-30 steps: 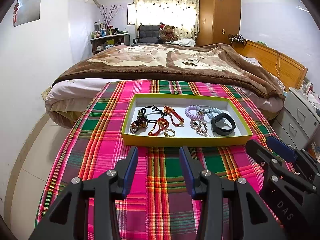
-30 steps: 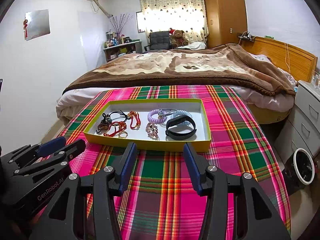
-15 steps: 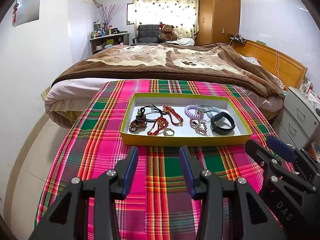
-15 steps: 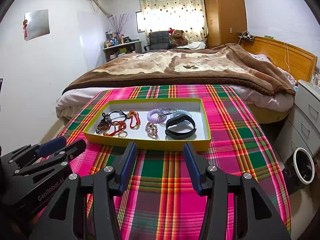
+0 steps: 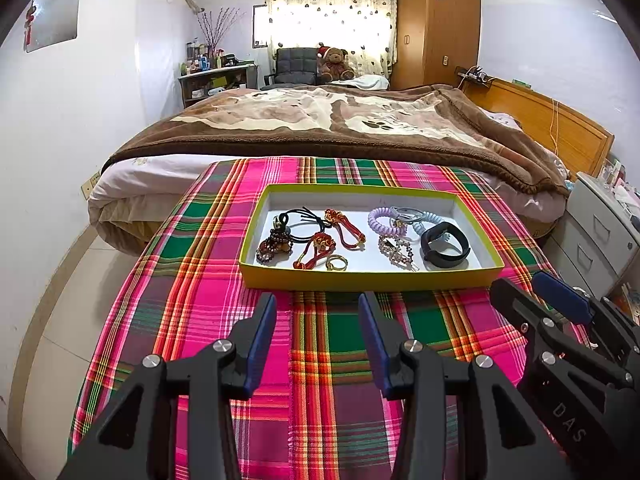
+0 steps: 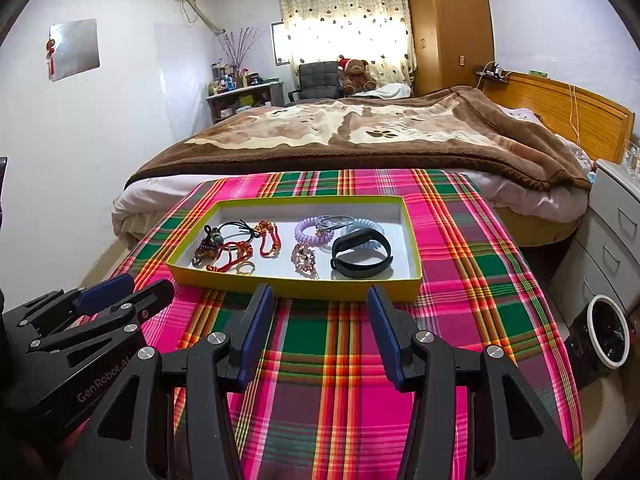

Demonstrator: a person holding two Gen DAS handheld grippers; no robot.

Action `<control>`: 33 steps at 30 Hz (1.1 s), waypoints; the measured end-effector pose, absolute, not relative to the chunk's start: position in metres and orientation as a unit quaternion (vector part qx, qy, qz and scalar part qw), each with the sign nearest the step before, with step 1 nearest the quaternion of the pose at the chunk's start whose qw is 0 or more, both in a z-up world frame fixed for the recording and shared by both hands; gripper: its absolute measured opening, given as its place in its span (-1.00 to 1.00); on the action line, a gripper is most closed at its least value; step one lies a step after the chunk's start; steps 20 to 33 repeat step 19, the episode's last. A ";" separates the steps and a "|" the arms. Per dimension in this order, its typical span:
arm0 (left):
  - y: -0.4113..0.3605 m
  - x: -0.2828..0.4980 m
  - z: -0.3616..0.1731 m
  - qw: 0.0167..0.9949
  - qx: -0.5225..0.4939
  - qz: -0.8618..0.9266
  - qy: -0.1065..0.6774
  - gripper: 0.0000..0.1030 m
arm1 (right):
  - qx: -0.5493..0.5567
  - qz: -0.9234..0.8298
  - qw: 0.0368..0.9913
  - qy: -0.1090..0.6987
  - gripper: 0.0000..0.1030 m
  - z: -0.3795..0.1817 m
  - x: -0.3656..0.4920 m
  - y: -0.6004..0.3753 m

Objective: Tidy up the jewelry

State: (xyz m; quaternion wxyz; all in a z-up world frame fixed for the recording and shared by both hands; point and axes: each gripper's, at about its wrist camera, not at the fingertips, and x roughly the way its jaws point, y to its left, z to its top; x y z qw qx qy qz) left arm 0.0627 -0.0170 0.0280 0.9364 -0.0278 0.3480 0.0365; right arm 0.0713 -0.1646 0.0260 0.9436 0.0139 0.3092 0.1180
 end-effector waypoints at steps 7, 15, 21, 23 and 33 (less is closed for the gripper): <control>-0.017 0.063 0.027 0.936 -0.029 0.035 0.348 -0.14 | 0.014 0.118 0.944 0.308 -0.04 0.026 0.071 -0.165; -0.015 0.064 0.025 0.935 -0.034 0.033 0.351 -0.14 | 0.014 0.118 0.944 0.308 -0.04 0.026 0.071 -0.165; -0.014 0.064 0.025 0.935 -0.034 0.036 0.350 -0.14 | 0.014 0.118 0.944 0.308 -0.04 0.026 0.070 -0.164; -0.014 0.064 0.025 0.935 -0.034 0.036 0.350 -0.14 | 0.014 0.118 0.944 0.308 -0.04 0.026 0.070 -0.164; -0.014 0.064 0.025 0.935 -0.034 0.036 0.350 -0.14 | 0.014 0.118 0.944 0.308 -0.04 0.026 0.070 -0.164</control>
